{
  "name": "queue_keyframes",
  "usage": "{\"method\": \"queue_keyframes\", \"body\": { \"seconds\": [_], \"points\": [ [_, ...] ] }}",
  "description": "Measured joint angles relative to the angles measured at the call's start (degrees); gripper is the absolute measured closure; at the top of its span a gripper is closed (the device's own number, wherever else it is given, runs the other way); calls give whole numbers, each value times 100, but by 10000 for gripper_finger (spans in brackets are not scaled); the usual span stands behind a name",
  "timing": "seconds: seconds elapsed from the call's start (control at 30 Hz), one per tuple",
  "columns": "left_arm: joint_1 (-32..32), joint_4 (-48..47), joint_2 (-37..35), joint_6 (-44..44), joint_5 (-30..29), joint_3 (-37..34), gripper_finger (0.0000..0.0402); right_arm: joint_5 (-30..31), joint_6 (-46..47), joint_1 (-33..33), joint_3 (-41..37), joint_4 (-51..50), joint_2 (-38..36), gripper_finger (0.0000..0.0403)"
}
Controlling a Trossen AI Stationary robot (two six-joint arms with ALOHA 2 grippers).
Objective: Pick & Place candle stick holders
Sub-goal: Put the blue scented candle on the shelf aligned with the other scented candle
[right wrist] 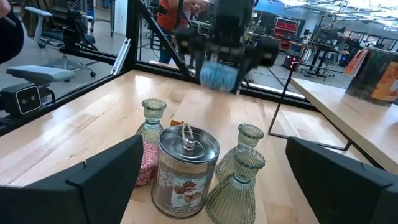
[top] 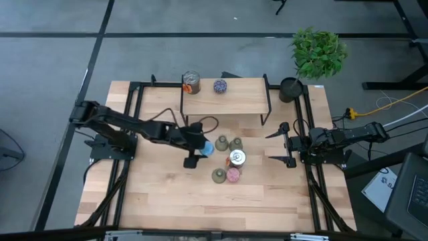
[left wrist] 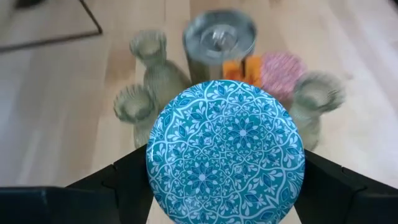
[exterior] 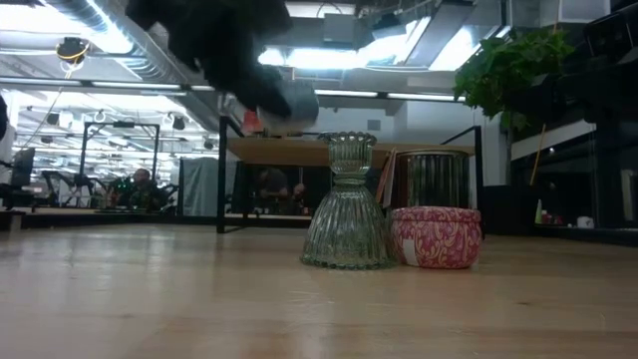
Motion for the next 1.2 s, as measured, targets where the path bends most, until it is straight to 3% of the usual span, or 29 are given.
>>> {"method": "queue_keyframes", "body": {
  "seconds": [0.2, 0.33, 0.73, 1.2],
  "points": [
    [61, 190, -461, 500, -10, 53, 110, 1, 0, -1, 0, -1, 0, 5],
    [295, 205, -421, 662, -69, 494, 110, 1, 0, -1, -1, 1, 0, 5],
    [1255, -790, 651, 984, -66, 2276, 110, 1, 0, -1, -1, -1, 0, 5],
    [2260, -1303, 1916, -41, -511, 3210, 110, 1, 0, -1, 0, -1, 0, 5]
  ]
}}
